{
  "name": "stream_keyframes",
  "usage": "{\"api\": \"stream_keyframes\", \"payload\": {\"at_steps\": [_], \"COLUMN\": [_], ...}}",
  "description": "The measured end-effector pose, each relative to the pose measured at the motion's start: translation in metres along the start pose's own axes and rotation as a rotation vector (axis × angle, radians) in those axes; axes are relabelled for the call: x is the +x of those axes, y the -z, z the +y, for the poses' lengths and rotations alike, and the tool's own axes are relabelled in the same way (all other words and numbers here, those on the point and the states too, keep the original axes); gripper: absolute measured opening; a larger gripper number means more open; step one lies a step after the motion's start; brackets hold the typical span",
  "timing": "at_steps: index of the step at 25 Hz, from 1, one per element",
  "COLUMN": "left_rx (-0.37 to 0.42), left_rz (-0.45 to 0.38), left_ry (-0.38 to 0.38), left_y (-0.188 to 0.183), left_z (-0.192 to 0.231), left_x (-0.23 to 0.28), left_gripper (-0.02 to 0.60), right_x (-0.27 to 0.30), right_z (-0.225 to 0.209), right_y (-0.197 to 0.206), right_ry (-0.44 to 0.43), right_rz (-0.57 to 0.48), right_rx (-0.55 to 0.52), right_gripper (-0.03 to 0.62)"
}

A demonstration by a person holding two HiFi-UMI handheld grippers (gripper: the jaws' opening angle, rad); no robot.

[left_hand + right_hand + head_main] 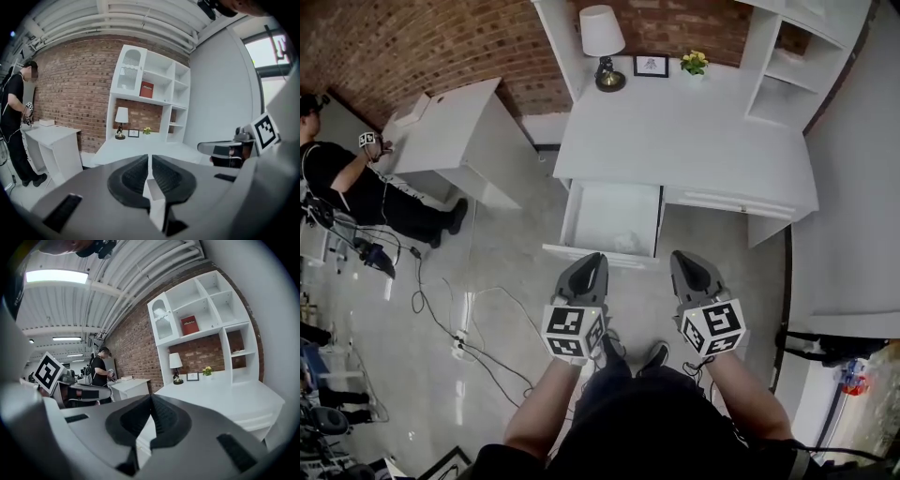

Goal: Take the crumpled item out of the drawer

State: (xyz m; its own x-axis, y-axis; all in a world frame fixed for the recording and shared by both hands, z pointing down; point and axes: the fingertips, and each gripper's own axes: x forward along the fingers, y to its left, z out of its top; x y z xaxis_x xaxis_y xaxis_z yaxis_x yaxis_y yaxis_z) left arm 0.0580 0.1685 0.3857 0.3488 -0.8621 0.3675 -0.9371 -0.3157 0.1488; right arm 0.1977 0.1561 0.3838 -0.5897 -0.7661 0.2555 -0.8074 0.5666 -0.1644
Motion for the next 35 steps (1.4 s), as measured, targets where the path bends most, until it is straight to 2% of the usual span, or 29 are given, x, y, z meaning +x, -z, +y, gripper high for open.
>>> {"api": "stream_keyframes", "payload": {"at_steps": [5, 6, 7, 8, 10, 23, 28, 35], "left_rx": [0.005, 0.005, 0.001, -0.006, -0.017, -0.076, -0.091, -0.102], "left_rz": [-0.061, -0.065, -0.062, -0.057, -0.052, -0.047, -0.022, 0.055], "left_ry": [-0.034, -0.043, -0.046, -0.046, -0.037, 0.009, 0.022, 0.027], "left_y": [-0.009, -0.008, -0.007, -0.006, -0.006, 0.002, 0.018, 0.039], "left_z": [0.037, 0.046, 0.055, 0.064, 0.078, 0.159, 0.170, 0.171], "left_x": [-0.016, -0.019, -0.020, -0.021, -0.023, -0.044, -0.041, -0.026], "left_gripper": [0.031, 0.060, 0.163, 0.209, 0.232, 0.232, 0.232, 0.232], "right_x": [0.020, 0.023, 0.027, 0.030, 0.037, 0.069, 0.082, 0.099], "right_z": [0.007, 0.010, 0.014, 0.017, 0.022, 0.056, 0.058, 0.046], "right_y": [-0.002, -0.001, -0.001, -0.001, -0.003, -0.005, 0.004, 0.009], "right_ry": [0.053, 0.061, 0.066, 0.072, 0.086, 0.198, 0.215, 0.205], "right_rz": [0.009, 0.015, 0.020, 0.024, 0.028, 0.065, 0.080, 0.087], "right_rx": [-0.019, -0.023, -0.026, -0.028, -0.028, -0.035, -0.050, -0.026], "right_gripper": [0.005, 0.038, 0.089, 0.114, 0.148, 0.157, 0.160, 0.161]}}
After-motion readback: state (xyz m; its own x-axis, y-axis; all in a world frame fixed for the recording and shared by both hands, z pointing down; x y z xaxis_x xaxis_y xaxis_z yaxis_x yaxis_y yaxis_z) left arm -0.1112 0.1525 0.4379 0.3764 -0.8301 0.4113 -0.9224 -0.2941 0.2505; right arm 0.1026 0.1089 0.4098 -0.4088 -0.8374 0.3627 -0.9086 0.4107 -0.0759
